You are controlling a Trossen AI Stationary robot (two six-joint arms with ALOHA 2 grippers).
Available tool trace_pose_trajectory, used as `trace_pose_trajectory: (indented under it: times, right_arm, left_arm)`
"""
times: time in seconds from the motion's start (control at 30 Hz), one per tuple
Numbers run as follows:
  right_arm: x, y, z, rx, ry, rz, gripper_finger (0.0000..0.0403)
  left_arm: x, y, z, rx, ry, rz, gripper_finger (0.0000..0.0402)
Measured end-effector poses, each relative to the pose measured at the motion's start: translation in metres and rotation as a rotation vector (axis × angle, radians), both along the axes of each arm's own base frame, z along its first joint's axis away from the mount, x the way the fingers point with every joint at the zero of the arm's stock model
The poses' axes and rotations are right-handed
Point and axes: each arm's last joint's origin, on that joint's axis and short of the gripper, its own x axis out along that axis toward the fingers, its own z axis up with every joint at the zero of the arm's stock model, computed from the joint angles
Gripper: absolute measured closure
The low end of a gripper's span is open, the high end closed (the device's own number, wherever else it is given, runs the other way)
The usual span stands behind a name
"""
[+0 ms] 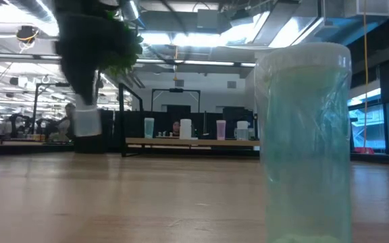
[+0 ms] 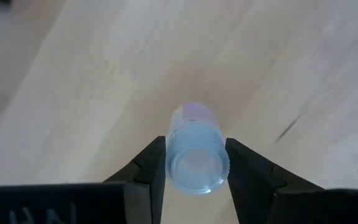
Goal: Pick and place medicine bottles onto shelf by color
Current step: Put the top transparent medicine bottle on the shelf aligned with the other transparent medicine bottle
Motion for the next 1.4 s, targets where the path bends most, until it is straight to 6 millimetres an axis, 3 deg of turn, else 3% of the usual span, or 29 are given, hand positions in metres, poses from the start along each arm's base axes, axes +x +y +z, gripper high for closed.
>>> trace_pose_trajectory:
  times: [0.33, 0.57, 0.93, 1.4]
  right_arm:
    - [-0.006, -0.003, 0.002, -0.018, 0.007, -0.066, 0.0162]
    - [-0.007, -0.003, 0.001, -0.011, 0.024, -0.078, 0.0162]
    - [-0.008, -0.005, 0.000, -0.075, 0.027, -0.126, 0.0162]
    - [-0.004, -0.005, 0.003, -0.064, -0.026, -0.125, 0.0162]
  left_arm:
    - [0.082, 0.014, -0.013, 0.044, 0.073, -0.310, 0.0279]
    - [0.121, 0.023, -0.017, 0.073, 0.067, -0.430, 0.0279]
    - [0.139, 0.025, -0.040, 0.058, 0.114, -0.527, 0.0279]
    - [0.144, 0.025, -0.033, 0.063, 0.101, -0.525, 0.0279]
